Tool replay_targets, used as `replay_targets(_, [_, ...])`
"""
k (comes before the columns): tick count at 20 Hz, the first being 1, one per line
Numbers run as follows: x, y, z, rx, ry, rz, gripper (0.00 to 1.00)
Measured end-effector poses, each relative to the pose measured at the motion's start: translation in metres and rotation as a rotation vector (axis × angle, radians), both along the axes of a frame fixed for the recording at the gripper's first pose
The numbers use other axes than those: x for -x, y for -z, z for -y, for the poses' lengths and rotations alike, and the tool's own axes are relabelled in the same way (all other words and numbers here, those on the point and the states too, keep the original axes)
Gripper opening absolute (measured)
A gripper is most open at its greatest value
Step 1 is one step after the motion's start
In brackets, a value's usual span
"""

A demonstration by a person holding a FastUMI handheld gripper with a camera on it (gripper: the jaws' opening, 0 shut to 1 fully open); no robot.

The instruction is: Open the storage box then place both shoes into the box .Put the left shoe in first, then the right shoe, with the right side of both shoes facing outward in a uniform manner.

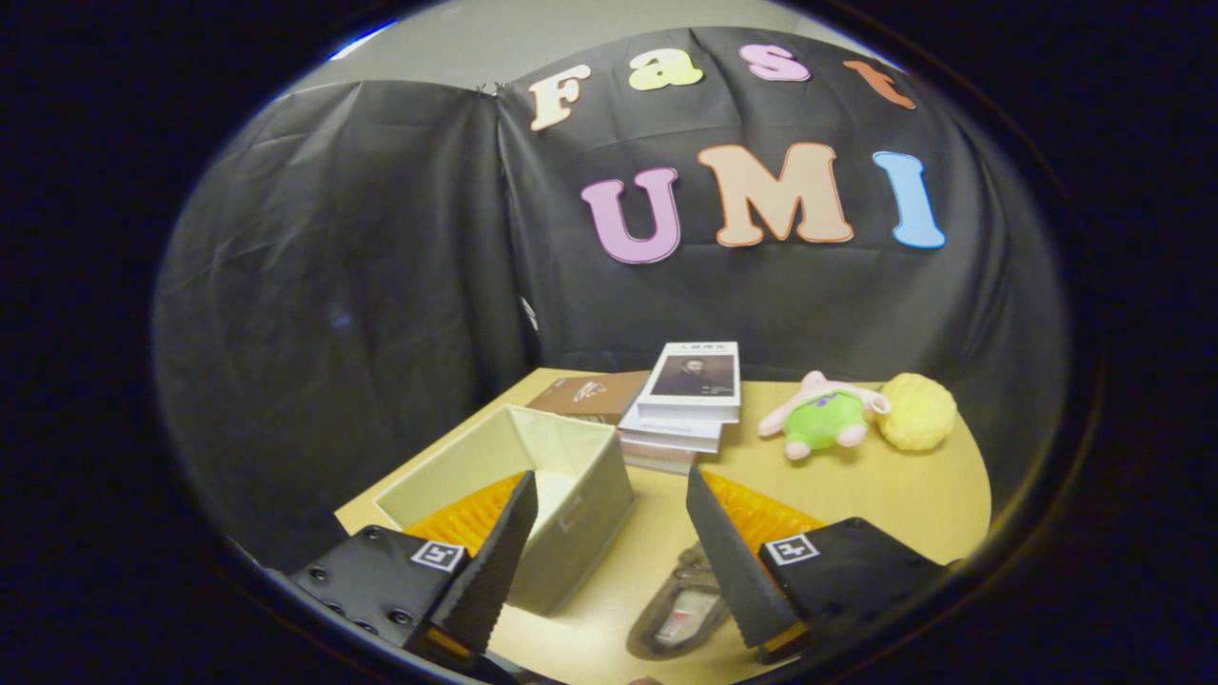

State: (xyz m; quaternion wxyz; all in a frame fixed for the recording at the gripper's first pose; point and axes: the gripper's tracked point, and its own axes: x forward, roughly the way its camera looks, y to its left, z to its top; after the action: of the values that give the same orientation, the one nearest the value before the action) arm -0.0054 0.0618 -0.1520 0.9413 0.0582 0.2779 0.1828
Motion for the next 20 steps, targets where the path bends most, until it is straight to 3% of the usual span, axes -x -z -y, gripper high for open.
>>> replay_targets(8, [0.02,0.068,0.061,0.112,0.048,-0.104,0.98])
replay_targets(20, [0.05,0.168,0.082,0.122,0.052,-0.385,0.99])
